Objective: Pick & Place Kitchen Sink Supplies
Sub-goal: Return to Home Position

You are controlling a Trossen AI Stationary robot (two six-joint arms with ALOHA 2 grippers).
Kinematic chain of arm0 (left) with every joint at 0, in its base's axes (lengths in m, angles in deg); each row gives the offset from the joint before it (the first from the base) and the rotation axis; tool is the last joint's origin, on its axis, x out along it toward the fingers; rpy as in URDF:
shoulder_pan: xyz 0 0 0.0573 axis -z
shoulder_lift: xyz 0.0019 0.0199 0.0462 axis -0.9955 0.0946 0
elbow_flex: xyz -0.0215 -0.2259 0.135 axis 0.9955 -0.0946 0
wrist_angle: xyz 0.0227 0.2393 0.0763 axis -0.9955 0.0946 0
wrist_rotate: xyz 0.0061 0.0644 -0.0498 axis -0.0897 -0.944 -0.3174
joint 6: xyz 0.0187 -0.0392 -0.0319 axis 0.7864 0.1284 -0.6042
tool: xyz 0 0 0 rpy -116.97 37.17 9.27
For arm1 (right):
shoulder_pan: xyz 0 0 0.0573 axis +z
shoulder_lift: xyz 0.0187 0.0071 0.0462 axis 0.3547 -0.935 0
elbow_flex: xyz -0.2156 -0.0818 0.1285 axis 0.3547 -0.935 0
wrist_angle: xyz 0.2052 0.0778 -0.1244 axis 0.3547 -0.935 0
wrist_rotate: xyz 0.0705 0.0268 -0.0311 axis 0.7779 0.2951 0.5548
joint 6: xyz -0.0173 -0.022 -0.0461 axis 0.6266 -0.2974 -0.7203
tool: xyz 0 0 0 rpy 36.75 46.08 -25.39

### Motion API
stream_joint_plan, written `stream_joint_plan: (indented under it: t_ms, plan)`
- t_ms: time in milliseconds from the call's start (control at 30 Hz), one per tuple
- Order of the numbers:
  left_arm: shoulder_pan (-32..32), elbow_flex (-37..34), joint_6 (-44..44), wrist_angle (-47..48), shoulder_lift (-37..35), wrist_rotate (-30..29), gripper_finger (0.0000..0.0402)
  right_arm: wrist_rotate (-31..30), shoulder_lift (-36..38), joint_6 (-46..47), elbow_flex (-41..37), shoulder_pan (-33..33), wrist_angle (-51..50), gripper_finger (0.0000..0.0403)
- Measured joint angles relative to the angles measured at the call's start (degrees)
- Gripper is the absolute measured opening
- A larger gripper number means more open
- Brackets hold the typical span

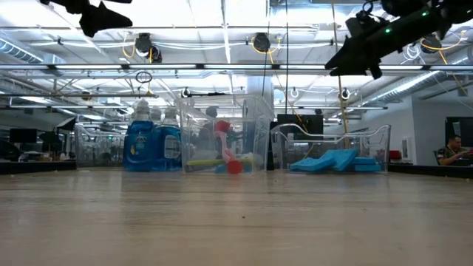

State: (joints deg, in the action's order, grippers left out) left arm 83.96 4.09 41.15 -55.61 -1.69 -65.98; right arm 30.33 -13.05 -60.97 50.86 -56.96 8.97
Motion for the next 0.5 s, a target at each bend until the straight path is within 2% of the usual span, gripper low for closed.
stream_joint_plan:
  t_ms: [133,233,433,500]
  plan:
    - [1.22,-2.97,-0.26,-0.62,-3.54,-1.18,0.0306,0.01,4.14,-0.46,0.0,0.0,-6.33,0.0155]
    - [1.87,-6.93,0.53,-5.15,-7.56,-1.29,0.0308,0.55,6.94,-0.53,-0.02,0.02,-10.59,0.0155]
    - [3.4,-14.27,2.79,-8.3,-15.84,1.82,0.031,5.95,11.82,-2.84,-0.02,0.04,-14.82,0.0155]
    - [3.74,-15.96,2.75,-8.31,-18.02,1.86,0.031,5.9,13.49,-3.13,-0.02,0.04,-16.53,0.0155]
